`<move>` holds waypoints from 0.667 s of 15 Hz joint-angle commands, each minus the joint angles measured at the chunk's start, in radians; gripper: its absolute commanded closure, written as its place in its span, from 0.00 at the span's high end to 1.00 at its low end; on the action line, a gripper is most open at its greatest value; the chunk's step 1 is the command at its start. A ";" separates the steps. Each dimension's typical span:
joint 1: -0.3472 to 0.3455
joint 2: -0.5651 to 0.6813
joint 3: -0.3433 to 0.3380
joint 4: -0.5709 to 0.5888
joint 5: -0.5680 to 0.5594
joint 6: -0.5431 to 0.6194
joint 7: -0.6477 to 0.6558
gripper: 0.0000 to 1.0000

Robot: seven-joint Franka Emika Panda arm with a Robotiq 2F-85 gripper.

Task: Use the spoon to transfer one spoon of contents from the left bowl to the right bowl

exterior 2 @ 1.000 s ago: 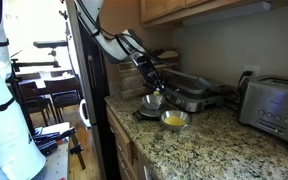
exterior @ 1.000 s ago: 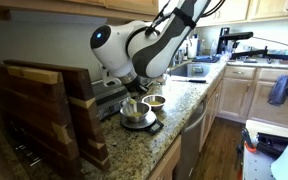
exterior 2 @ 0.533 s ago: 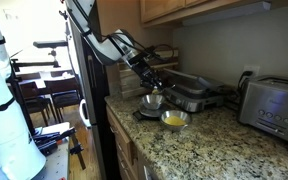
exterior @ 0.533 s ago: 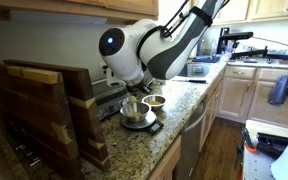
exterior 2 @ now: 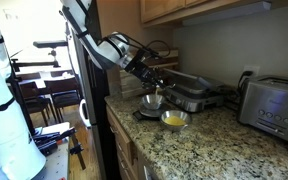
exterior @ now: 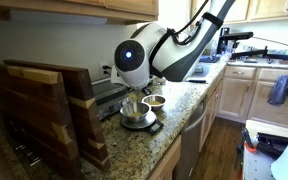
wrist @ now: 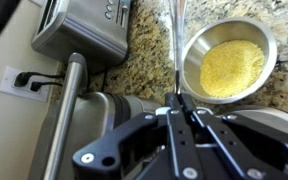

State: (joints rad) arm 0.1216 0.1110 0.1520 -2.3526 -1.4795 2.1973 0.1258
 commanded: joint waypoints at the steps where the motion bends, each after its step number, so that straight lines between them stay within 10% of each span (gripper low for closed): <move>1: 0.010 -0.052 -0.003 -0.063 -0.122 -0.010 0.197 0.03; 10: 0.008 -0.062 0.003 -0.097 -0.248 -0.058 0.556 0.03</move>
State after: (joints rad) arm 0.1216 0.1096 0.1521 -2.3886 -1.6940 2.1680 0.5880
